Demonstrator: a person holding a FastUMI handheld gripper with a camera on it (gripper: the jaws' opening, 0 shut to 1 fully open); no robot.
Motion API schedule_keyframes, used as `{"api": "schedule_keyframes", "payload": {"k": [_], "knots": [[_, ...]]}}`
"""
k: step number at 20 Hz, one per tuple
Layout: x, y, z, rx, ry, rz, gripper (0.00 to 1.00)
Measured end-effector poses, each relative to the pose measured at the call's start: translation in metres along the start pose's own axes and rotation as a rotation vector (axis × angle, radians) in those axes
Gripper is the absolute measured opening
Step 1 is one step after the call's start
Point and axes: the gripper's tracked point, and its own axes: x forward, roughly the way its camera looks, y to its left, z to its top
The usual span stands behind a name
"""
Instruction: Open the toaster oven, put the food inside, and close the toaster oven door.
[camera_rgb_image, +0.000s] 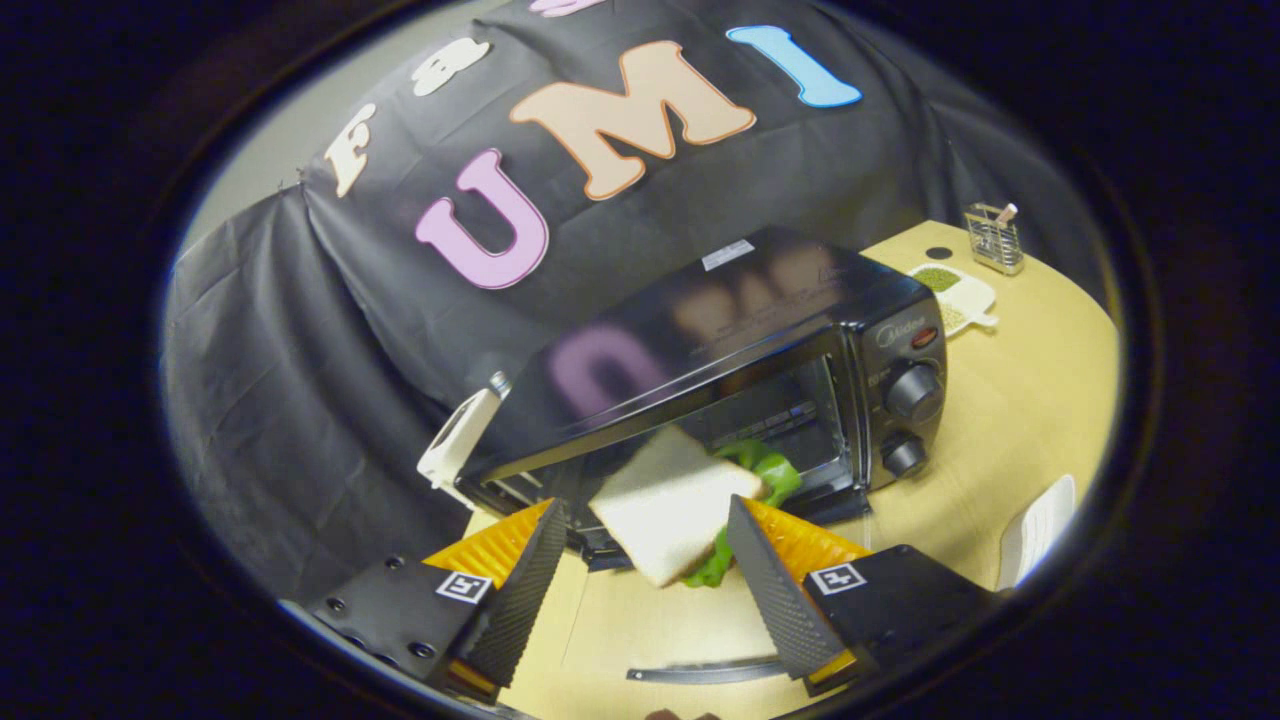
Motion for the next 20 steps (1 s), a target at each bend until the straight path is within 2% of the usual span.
{"api": "schedule_keyframes", "payload": {"k": [5, 9, 13, 17, 20], "knots": [[-0.037, 0.001, -0.008, -0.034, 0.066, 0.066, 0.99], [-0.047, -0.017, -0.031, -0.100, 0.122, 0.052, 0.99], [-0.068, -0.020, -0.070, -0.086, 0.245, 0.067, 0.99], [-0.090, -0.026, -0.128, -0.124, 0.450, 0.091, 0.99], [-0.093, -0.041, -0.160, -0.166, 0.548, 0.046, 0.98]]}}
